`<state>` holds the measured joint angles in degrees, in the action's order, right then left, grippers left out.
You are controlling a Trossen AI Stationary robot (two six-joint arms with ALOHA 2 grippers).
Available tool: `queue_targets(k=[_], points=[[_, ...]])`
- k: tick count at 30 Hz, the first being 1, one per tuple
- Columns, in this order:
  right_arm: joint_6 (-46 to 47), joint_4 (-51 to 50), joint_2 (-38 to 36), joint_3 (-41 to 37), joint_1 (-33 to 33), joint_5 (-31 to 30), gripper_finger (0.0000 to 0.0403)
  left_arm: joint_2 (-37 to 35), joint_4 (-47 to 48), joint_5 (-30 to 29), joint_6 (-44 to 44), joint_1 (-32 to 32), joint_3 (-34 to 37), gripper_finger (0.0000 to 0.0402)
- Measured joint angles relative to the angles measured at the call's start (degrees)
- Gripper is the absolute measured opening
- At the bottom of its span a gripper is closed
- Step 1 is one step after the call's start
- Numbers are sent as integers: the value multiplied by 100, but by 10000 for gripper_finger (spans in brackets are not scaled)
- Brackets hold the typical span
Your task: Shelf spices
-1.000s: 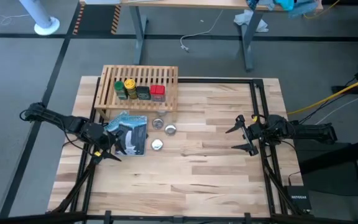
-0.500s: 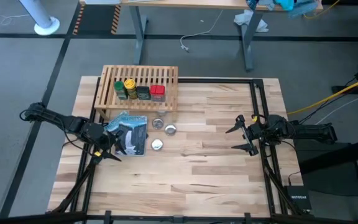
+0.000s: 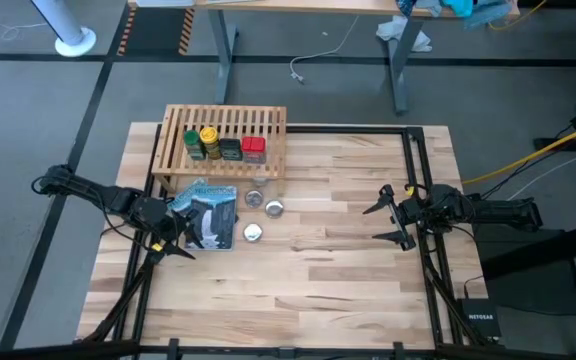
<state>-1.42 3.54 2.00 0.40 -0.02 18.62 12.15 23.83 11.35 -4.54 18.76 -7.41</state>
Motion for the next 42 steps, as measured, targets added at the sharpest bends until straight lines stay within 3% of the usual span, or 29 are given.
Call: queue_targets(k=[12, 17, 21, 36, 42], points=[[-1, 1, 0, 0, 1, -7, 335, -1, 0, 0, 0, -2, 1, 169], [-60, -102, -1, 0, -1, -907, 335, -1, 0, 0, 0, 0, 1, 169], [-67, -123, 0, 0, -1, -1211, 335, 0, 0, 0, 0, -2, 0, 169], [127, -29, -2, 0, 1, -1319, 335, -1, 0, 0, 1, -1, 0, 169], [806, -1, 0, 0, 1, -1519, 335, 0, 0, -2, 0, -2, 0, 169]])
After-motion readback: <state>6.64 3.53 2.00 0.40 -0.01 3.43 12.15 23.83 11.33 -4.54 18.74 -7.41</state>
